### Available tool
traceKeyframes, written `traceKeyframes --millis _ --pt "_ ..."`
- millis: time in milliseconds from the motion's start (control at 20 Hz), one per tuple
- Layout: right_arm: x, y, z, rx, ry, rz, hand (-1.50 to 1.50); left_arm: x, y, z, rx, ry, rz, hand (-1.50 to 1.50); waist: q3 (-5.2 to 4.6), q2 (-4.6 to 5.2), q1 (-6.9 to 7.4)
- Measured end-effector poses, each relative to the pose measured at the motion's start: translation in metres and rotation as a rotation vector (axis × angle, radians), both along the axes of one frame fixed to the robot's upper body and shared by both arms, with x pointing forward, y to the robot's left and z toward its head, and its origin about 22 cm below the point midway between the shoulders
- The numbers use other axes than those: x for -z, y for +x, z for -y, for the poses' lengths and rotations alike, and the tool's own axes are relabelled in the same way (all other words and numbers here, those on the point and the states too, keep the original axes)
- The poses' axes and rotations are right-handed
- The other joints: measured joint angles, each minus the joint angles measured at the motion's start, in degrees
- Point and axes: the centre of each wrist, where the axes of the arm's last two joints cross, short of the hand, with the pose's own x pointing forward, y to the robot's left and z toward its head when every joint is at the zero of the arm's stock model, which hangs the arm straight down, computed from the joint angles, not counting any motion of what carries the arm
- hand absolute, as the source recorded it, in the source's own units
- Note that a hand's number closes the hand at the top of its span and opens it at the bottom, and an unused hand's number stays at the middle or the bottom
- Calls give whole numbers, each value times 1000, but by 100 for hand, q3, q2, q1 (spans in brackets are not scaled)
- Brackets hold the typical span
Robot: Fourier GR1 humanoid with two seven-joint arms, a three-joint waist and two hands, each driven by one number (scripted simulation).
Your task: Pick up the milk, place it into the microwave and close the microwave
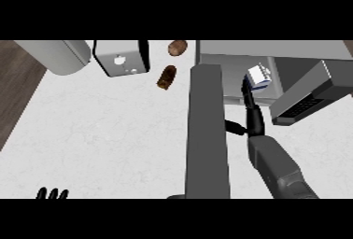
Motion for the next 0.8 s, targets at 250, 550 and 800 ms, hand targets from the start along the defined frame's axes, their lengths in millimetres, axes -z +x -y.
traceKeyframes --millis 250,550,800 --pt "19 -23 18 -52 56 -23 -150 -1 3 -2 8 19 -23 -150 -6 -46 -126" --pt "35 -47 39 -103 82 -61 -150 5 1 2 51 44 -57 -150 -16 -97 -233" --pt "41 -65 64 -79 88 -64 -150 5 6 14 85 40 -75 -150 -20 -117 -288"
